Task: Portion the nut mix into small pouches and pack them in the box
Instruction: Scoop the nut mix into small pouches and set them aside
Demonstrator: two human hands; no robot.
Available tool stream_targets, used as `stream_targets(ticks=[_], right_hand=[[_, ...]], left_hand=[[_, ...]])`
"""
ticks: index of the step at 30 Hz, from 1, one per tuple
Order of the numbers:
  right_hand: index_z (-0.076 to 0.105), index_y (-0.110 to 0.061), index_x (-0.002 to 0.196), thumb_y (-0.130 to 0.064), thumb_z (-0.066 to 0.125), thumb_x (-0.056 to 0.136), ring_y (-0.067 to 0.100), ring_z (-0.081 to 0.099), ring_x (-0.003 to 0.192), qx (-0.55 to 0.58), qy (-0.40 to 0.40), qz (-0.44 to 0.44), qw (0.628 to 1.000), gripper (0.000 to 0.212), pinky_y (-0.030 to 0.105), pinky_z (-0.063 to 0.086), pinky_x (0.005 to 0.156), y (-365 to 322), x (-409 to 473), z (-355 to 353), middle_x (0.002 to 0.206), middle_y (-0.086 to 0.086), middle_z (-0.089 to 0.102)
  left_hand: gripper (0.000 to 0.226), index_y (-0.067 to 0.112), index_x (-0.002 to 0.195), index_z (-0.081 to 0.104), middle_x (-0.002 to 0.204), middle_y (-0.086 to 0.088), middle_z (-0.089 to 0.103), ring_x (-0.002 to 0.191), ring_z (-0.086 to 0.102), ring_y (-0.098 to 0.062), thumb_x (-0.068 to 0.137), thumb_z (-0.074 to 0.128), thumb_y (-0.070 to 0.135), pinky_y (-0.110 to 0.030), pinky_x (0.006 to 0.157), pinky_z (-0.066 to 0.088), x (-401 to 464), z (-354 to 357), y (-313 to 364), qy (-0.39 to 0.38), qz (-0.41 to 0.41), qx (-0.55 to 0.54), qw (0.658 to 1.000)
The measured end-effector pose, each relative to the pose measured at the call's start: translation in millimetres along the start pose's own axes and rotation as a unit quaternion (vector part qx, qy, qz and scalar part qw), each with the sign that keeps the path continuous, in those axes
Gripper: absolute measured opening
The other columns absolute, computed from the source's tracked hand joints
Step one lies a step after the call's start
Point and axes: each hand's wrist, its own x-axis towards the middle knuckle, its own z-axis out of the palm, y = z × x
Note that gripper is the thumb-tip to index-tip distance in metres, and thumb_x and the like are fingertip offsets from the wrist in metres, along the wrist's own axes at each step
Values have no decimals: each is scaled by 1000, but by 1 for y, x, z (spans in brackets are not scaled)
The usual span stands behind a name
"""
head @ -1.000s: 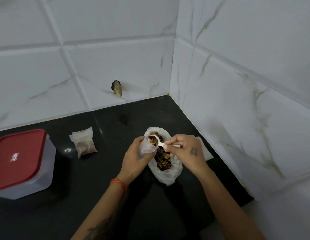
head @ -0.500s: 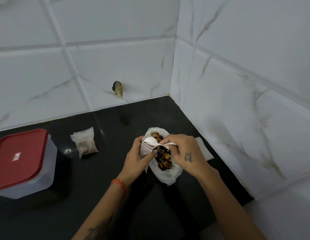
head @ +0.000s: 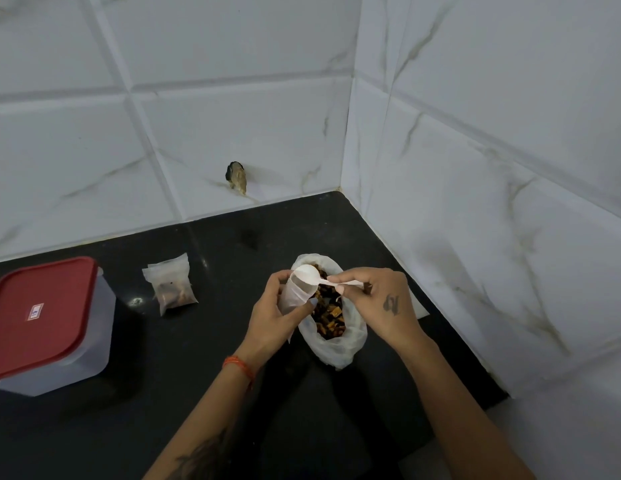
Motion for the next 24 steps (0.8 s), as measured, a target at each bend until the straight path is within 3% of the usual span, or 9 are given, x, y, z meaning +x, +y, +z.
stream_targets(ticks=[3, 6, 10, 14, 17, 21, 24], right_hand=[[74, -23, 96, -7, 68, 83, 0, 64, 72, 114, 9, 106, 988, 22, 22, 54, 70, 8, -2, -2, 81, -11, 70], [71, -22, 95, -12, 68, 83, 7, 64, 76, 69, 28, 154, 985, 16, 31, 55, 74, 27, -3, 6, 83, -6, 70], [72, -19, 103, -17, 64, 89, 7, 60, 85, -101, 2, 130, 986, 17, 12, 42, 69, 45, -7, 27, 95, -2, 70], [65, -22, 119, -18, 52, 94, 17, 60, 100, -227, -111, 49, 966, 28, 22, 47, 83, 46, -5, 47, 110, 3, 64], [60, -19, 125, -16, 53, 94, 19, 56, 108, -247, -180, 47, 951, 33, 24, 45, 92, 42, -3, 37, 119, 6, 59], [69, -16, 112, -12, 57, 91, 19, 62, 99, -225, -167, 65, 958, 25, 25, 48, 88, 44, -2, 16, 106, 6, 68], [71, -16, 109, -12, 56, 91, 17, 63, 91, -191, -88, 61, 976, 23, 20, 45, 81, 43, -3, 19, 98, 5, 70]], left_hand=[[43, 36, 115, 47, 112, 14, 59, 103, 59, -2, 82, 72, 23, -16, 77, 50, -3, -2, -2, 23, -21, -9, 999], [44, 35, 117, 45, 111, 16, 57, 101, 57, -1, 83, 72, 26, -16, 75, 47, -7, -5, -9, 53, -60, -9, 997], [46, 35, 118, 43, 108, 15, 55, 97, 56, -1, 83, 71, 24, -15, 71, 44, -11, -4, -18, 59, -108, 2, 992], [44, 31, 121, 44, 109, 11, 56, 94, 55, 0, 85, 69, 27, -13, 68, 43, -13, 1, -20, 55, -130, 9, 990], [45, 28, 123, 46, 111, 10, 58, 96, 56, 0, 84, 69, 29, -15, 70, 44, -14, 1, -21, 54, -131, 10, 990], [49, 28, 125, 44, 115, 7, 56, 100, 56, -6, 84, 70, 26, -17, 74, 45, -13, -2, -22, 55, -130, 32, 989], [56, 26, 130, 43, 122, 4, 53, 109, 55, -13, 83, 71, 26, -22, 81, 46, -12, -3, -26, 51, -129, 65, 988]])
